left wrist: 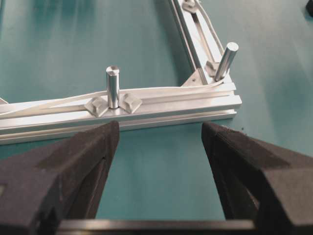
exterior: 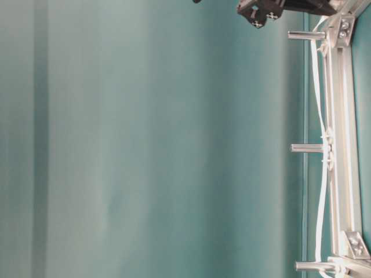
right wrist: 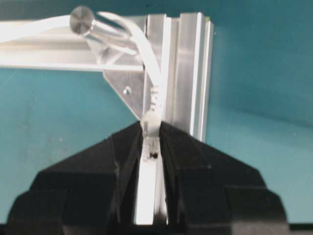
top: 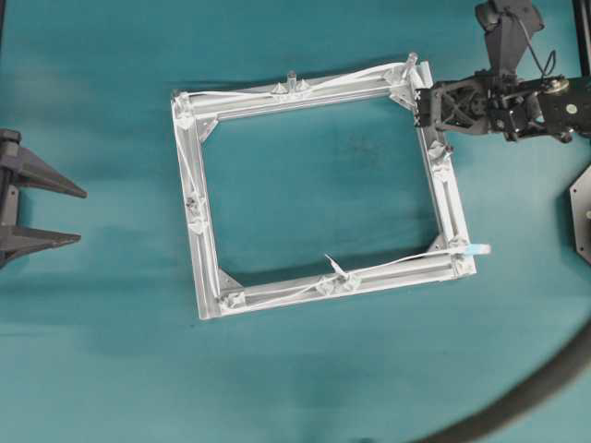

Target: Move the cable alternately left and right between 8 pins so it hooks onto each one.

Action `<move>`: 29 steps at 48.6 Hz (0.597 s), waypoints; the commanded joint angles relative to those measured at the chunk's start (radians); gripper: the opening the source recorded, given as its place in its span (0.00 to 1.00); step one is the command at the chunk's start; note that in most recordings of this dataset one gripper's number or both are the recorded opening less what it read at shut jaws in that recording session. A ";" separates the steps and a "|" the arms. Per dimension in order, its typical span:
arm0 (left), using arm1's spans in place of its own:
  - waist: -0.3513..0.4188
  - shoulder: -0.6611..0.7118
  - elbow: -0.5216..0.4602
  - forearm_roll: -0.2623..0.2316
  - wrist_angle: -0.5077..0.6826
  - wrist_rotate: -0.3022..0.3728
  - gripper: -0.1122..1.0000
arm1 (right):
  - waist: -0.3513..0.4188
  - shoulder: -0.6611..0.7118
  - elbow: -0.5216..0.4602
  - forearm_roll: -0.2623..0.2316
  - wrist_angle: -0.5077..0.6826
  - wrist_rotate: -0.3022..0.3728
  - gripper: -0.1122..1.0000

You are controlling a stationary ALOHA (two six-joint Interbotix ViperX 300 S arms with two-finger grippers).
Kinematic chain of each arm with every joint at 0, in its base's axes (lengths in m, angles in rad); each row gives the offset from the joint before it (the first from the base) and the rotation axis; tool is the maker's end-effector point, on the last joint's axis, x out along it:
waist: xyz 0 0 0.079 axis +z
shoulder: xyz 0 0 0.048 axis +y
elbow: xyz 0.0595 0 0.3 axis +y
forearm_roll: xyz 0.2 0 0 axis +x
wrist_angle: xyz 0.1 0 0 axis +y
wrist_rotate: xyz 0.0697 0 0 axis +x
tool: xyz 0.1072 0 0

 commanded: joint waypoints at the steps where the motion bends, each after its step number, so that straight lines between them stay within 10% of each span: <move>1: -0.003 0.008 -0.011 0.003 -0.009 -0.005 0.75 | 0.005 -0.018 -0.003 0.000 -0.005 -0.002 0.27; 11: -0.005 0.008 -0.011 0.003 -0.009 -0.005 0.75 | 0.005 -0.051 0.003 -0.003 0.038 -0.011 0.68; 29: -0.005 0.008 -0.011 0.003 -0.009 -0.005 0.75 | 0.003 -0.198 0.051 -0.006 0.000 -0.087 0.72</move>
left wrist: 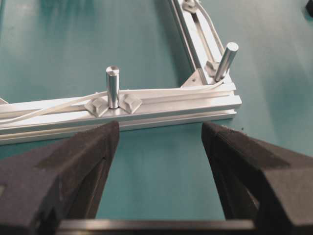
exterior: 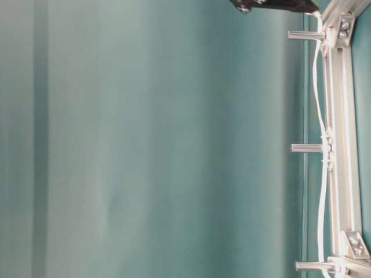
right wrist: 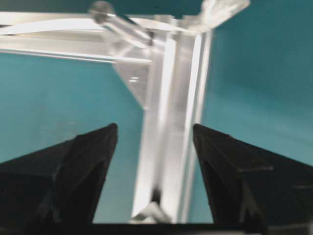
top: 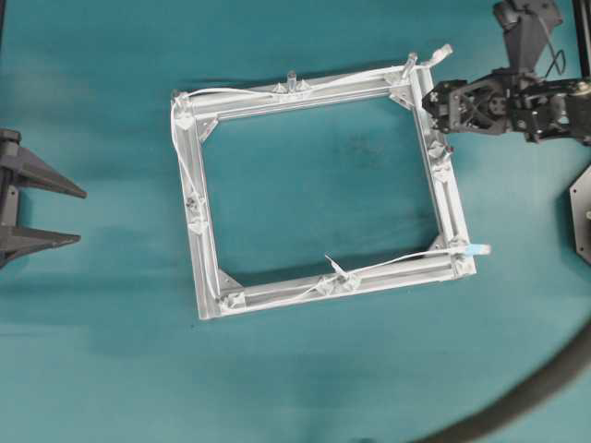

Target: Move the cable alternately left and right between 8 pins so it hooks onto each one.

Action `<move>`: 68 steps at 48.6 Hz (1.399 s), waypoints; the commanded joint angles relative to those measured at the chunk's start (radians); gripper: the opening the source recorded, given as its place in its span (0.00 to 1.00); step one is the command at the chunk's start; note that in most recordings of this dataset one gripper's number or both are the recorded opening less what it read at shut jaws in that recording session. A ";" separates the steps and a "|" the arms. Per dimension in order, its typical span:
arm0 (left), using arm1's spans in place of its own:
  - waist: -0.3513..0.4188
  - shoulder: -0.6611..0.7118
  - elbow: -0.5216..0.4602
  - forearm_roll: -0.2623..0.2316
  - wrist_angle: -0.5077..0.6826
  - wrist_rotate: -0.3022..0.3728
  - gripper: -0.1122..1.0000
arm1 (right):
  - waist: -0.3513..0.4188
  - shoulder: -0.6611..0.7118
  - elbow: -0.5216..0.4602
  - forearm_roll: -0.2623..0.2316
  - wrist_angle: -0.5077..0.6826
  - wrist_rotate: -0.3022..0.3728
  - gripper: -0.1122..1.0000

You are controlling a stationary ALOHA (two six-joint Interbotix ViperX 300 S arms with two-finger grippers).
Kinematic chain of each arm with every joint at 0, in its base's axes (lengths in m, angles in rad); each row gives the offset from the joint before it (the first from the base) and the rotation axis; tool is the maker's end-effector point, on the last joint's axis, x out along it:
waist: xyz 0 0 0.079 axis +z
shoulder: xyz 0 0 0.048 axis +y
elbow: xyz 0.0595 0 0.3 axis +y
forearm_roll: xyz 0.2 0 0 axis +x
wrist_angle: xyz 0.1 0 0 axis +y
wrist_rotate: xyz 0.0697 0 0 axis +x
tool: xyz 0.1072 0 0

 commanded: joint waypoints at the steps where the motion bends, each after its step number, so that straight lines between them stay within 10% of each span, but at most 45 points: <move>1: -0.005 0.008 -0.011 0.002 -0.009 -0.005 0.75 | 0.002 -0.049 0.002 -0.005 -0.028 -0.014 0.72; 21: -0.005 0.008 -0.011 0.002 -0.009 -0.005 0.75 | 0.002 -0.100 0.017 -0.041 -0.373 -0.275 0.72; 38: -0.005 0.008 -0.011 0.002 -0.009 -0.005 0.75 | 0.002 -0.290 0.103 -0.078 -0.388 -0.572 0.72; 68: -0.005 0.008 -0.011 0.002 -0.009 -0.005 0.75 | 0.002 -0.446 0.252 -0.081 -0.393 -0.721 0.72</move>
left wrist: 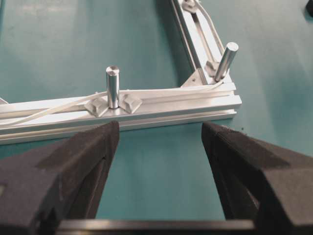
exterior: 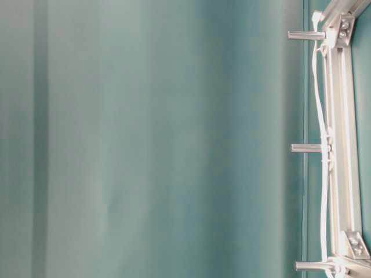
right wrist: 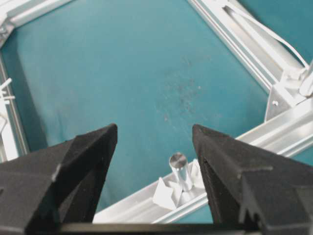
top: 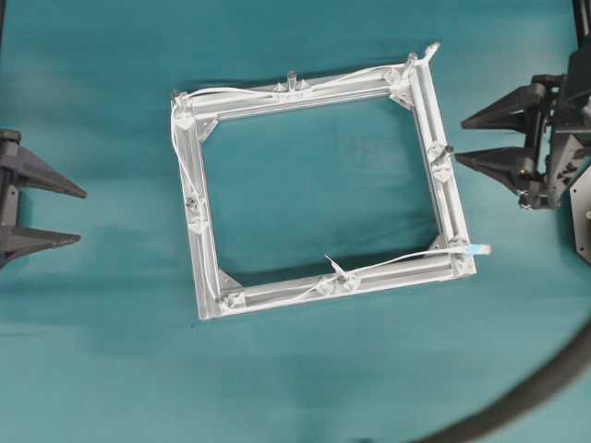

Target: Move the cable alternately left and right between 8 pins so it hooks onto each one.

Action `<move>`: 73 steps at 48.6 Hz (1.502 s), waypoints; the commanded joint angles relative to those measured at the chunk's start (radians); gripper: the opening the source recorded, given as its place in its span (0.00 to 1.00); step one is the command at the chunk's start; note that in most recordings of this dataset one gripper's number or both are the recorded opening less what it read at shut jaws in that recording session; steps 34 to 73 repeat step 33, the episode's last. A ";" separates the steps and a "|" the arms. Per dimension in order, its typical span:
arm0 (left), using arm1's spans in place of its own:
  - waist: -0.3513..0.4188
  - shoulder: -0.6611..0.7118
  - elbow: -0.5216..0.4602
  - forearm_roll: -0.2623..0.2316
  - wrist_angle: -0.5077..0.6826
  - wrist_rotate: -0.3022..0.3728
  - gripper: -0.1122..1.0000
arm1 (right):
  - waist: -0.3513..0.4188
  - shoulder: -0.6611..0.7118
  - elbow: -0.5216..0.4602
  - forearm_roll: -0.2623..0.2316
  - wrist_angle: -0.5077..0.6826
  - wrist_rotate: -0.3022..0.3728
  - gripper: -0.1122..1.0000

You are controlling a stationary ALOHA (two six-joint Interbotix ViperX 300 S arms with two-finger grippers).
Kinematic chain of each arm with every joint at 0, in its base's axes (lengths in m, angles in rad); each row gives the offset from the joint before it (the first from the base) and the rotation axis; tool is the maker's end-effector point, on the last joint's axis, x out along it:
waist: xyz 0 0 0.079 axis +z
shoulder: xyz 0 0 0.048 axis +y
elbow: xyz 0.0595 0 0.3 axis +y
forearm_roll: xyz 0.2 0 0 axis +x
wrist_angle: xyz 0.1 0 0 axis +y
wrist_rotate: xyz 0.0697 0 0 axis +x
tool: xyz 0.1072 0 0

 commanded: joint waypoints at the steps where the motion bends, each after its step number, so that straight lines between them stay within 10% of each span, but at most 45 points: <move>1: -0.003 0.008 -0.011 0.003 -0.009 -0.005 0.75 | 0.000 -0.005 -0.002 -0.002 -0.008 -0.005 0.72; 73: -0.005 0.008 -0.011 0.003 -0.009 -0.005 0.75 | 0.000 -0.006 0.003 -0.002 -0.037 -0.012 0.72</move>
